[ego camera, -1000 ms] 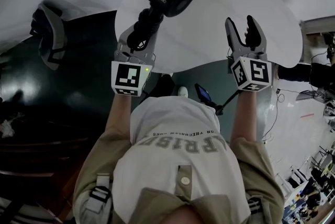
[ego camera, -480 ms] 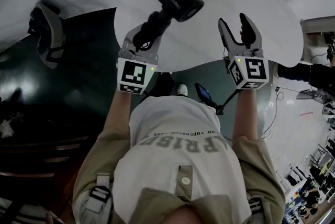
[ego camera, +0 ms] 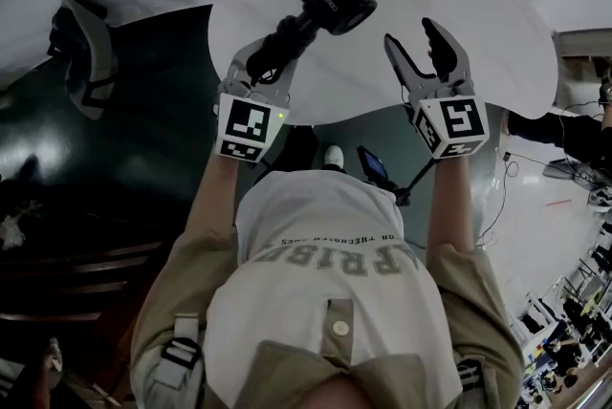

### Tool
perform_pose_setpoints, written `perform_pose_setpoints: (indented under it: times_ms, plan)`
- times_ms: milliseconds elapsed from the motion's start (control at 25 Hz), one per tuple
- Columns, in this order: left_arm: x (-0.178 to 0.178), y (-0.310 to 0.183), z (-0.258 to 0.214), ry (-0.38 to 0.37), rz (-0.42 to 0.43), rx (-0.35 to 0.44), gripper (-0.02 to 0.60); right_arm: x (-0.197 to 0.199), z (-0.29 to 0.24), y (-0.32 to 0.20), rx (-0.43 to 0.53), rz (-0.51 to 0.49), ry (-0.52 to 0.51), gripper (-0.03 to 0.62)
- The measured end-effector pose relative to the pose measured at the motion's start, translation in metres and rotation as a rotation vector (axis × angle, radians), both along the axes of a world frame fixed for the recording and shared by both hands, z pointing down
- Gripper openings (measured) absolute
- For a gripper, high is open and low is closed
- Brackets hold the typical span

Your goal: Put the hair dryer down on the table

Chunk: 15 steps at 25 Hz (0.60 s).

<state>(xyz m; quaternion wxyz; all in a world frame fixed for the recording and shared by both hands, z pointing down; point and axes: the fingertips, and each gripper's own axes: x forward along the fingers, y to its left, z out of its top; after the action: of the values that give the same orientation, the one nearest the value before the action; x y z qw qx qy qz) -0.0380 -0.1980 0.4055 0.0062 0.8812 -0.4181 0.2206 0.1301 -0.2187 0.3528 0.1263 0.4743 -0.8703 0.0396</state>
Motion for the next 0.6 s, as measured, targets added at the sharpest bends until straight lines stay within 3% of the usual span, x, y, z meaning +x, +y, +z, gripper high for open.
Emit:
perform_pose_setpoints:
  times_ms: [600]
  plan:
    - [0.0,-0.002,0.038,-0.054,0.021,-0.07,0.086,-0.035,0.02,0.005,-0.04,-0.151,0.044,0.319]
